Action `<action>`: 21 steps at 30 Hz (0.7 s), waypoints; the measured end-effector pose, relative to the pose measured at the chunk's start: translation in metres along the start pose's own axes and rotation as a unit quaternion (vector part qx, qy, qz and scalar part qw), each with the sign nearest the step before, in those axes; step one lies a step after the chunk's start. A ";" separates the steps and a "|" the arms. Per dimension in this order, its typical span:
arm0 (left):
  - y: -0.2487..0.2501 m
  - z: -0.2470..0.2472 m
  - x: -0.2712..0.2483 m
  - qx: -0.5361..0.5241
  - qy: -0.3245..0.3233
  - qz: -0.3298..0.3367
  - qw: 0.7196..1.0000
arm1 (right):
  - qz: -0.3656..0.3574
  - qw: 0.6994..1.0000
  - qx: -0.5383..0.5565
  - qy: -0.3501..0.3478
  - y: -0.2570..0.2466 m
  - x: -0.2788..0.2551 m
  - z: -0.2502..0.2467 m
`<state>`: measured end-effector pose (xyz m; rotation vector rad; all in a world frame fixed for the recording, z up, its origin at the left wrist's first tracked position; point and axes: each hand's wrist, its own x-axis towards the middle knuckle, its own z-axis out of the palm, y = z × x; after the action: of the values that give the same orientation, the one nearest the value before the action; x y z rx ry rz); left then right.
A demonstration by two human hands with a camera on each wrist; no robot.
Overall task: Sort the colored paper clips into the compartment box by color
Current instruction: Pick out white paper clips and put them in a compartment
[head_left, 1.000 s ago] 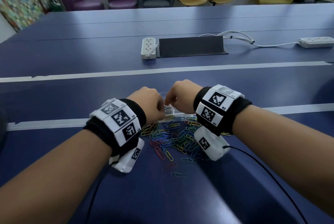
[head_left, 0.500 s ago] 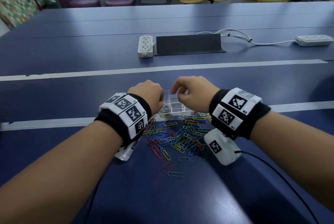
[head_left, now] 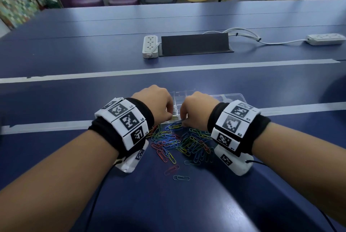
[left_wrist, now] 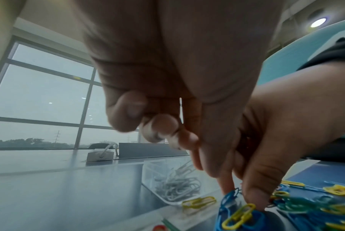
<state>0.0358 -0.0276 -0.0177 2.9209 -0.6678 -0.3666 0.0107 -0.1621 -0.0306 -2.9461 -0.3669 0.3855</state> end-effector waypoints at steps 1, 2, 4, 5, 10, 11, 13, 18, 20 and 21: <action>0.001 0.000 -0.001 0.003 -0.003 0.003 1.000 | 0.000 1.000 0.000 0.001 0.000 0.001 0.001; 0.002 0.000 -0.001 0.006 -0.006 0.005 1.000 | -0.001 1.000 0.001 0.004 0.000 0.001 0.001; 0.004 0.003 -0.003 0.012 -0.012 0.002 1.000 | -0.005 1.000 0.003 0.012 0.000 0.000 0.001; 0.005 0.005 -0.003 0.016 -0.018 0.000 1.000 | -0.005 1.000 0.009 0.015 0.001 -0.001 0.000; 0.005 0.014 -0.003 0.025 -0.043 -0.007 0.999 | 0.009 0.998 0.065 0.014 0.010 -0.008 -0.008; 0.005 0.014 -0.002 0.024 -0.045 -0.003 0.999 | 0.013 0.997 0.075 0.014 0.013 -0.009 -0.010; 0.005 0.015 -0.002 0.026 -0.047 0.003 0.999 | 0.023 0.996 0.083 0.009 0.019 -0.012 -0.014; 0.005 0.017 -0.001 0.021 -0.051 -0.004 0.998 | 0.046 0.992 0.117 -0.005 0.020 -0.015 -0.011; 0.006 0.019 -0.001 0.023 -0.051 -0.007 0.998 | 0.031 0.993 0.109 -0.009 0.015 -0.014 -0.008; 0.007 0.019 -0.001 0.025 -0.049 -0.005 0.998 | 0.018 0.995 0.100 -0.010 0.011 -0.013 -0.007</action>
<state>0.0269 -0.0349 -0.0349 2.9716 -0.6846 -0.5040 0.0025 -0.1773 -0.0229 -2.7579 -0.2625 0.4310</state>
